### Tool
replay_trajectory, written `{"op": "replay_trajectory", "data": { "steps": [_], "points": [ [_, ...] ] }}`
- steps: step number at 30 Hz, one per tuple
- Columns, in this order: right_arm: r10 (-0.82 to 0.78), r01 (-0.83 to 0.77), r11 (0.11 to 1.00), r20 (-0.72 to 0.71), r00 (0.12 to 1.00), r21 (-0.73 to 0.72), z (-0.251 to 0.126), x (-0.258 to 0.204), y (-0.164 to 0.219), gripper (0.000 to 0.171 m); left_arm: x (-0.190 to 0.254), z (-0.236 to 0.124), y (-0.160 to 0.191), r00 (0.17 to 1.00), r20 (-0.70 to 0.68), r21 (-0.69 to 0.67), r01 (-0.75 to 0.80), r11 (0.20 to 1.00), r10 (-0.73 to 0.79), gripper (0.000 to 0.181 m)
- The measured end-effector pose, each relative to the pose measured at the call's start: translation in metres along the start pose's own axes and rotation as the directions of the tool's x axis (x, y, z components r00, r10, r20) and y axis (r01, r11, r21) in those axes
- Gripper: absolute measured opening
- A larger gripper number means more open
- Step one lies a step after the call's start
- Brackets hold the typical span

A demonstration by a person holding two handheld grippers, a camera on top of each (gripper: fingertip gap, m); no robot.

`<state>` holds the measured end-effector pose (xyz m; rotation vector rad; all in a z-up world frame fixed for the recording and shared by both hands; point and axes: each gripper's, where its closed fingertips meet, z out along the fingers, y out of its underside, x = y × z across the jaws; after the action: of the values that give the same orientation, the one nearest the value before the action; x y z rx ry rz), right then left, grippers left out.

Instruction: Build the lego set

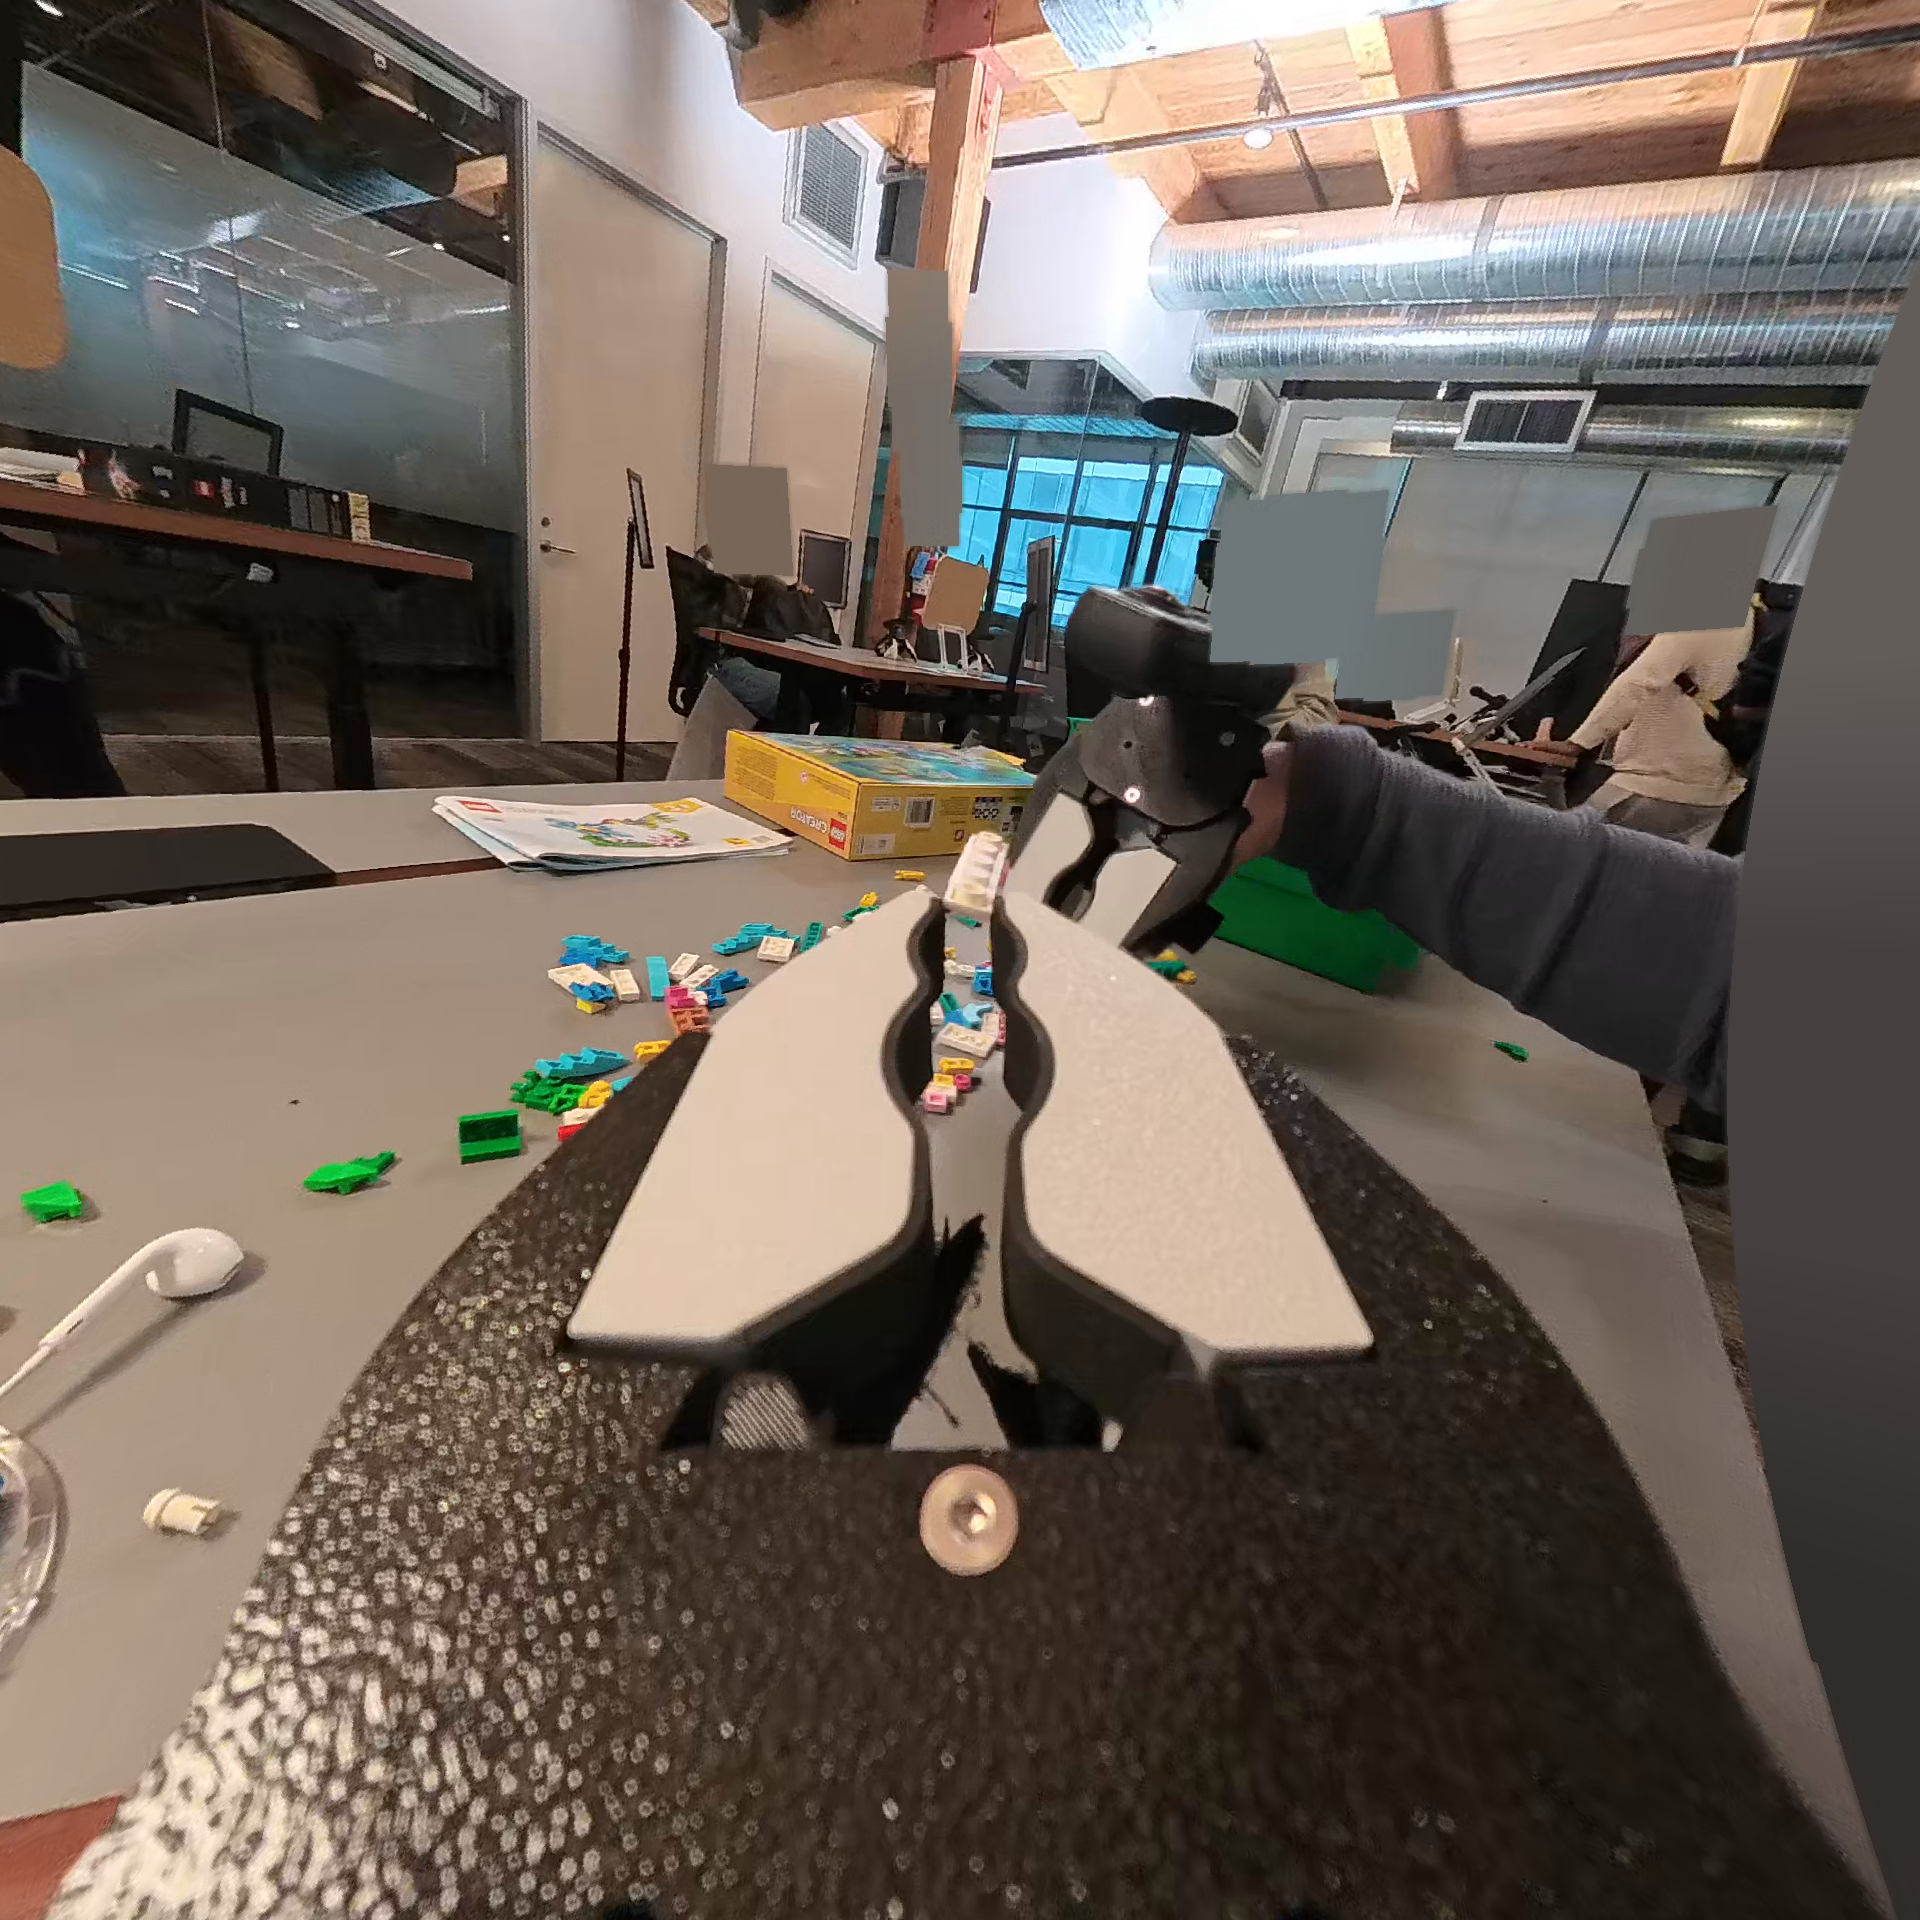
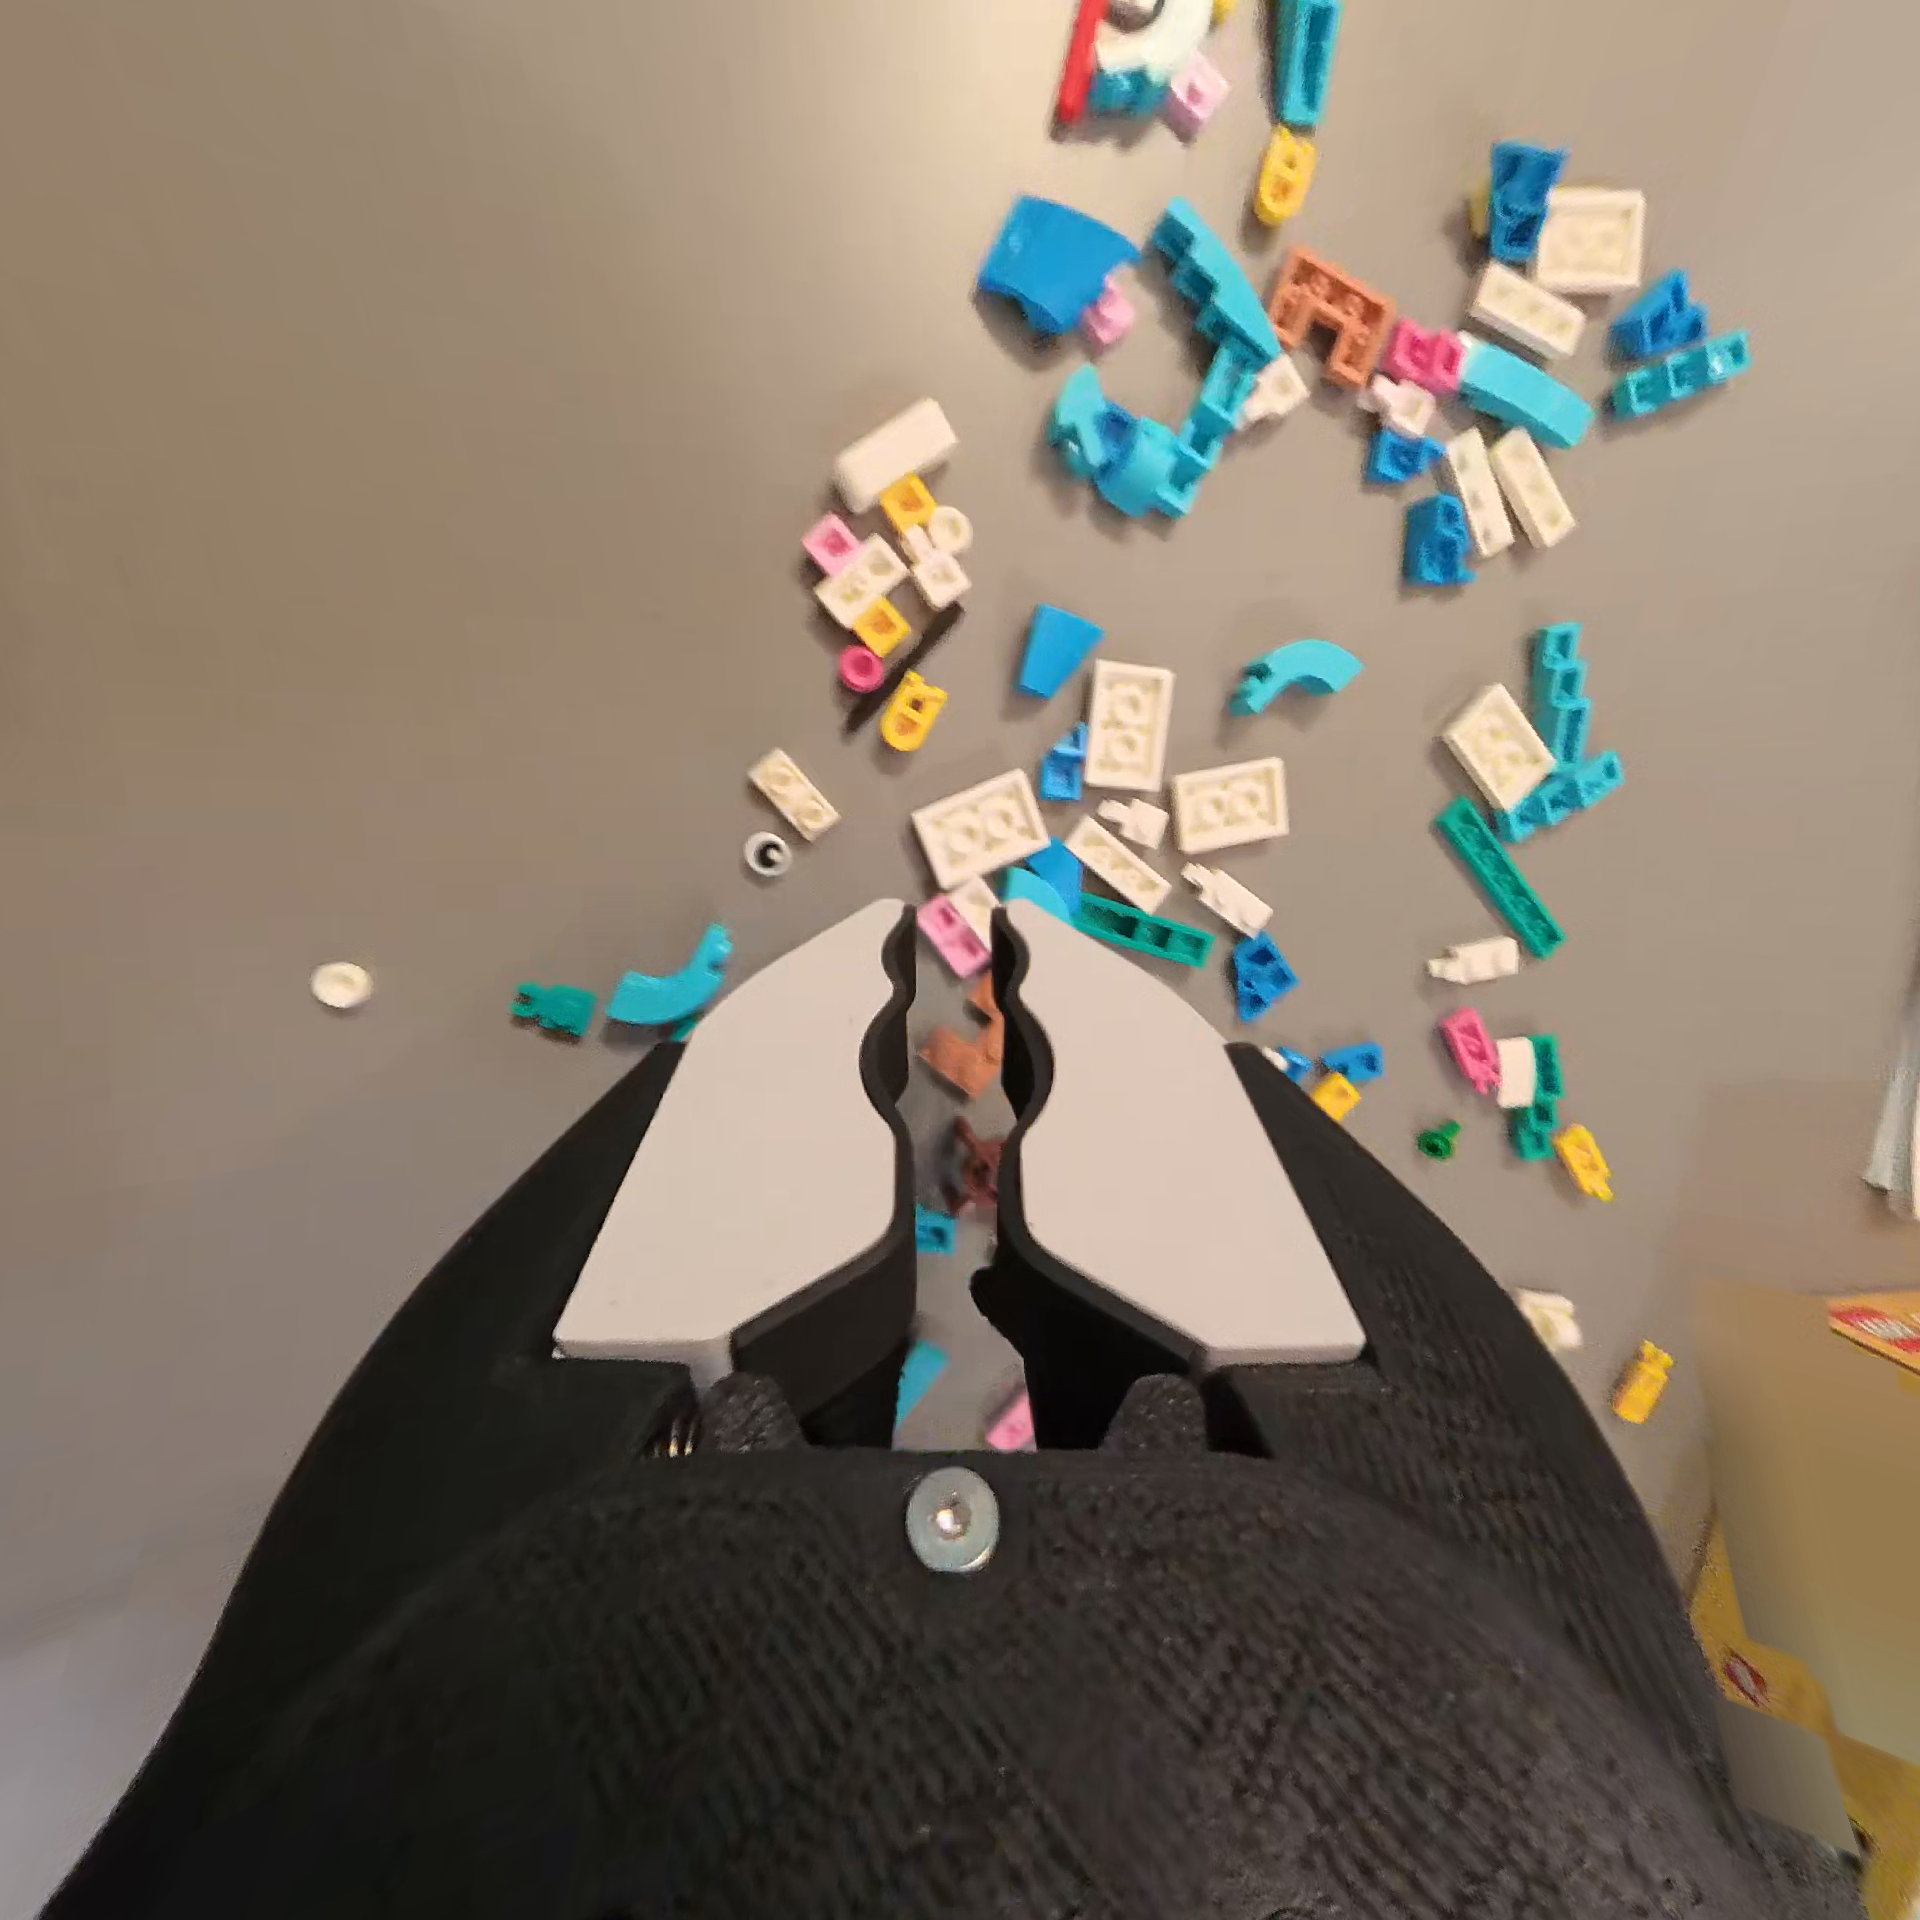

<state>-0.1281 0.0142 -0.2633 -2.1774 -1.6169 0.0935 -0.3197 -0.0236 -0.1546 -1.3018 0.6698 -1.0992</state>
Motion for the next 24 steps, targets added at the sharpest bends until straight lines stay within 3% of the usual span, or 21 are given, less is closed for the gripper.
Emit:
{"op": "replay_trajectory", "data": {
  "steps": [5,10,14,24],
  "points": [
    [0.044,-0.048,0.993,-0.040,0.998,-0.109,0.000,0.030,0.020,0.009,0.000,0.003,0.003,1.000,0.001,-0.020,0.005,1.000,-0.005,0.008],
    [-0.084,0.076,0.986,-0.053,0.995,-0.148,0.009,0.052,0.020,0.009,0.001,0.004,0.008,1.000,0.002,-0.045,-0.013,0.999,0.013,0.008],
    [-0.192,0.204,0.972,0.105,0.976,-0.117,0.017,0.036,0.009,0.009,0.001,0.004,0.008,1.000,-0.001,-0.048,-0.006,0.999,0.005,0.008],
    [-0.462,0.511,0.816,0.226,0.857,-0.270,0.026,0.034,0.004,0.010,0.005,0.007,0.014,1.000,-0.020,-0.080,-0.023,0.997,0.021,0.008]
  ]
}}
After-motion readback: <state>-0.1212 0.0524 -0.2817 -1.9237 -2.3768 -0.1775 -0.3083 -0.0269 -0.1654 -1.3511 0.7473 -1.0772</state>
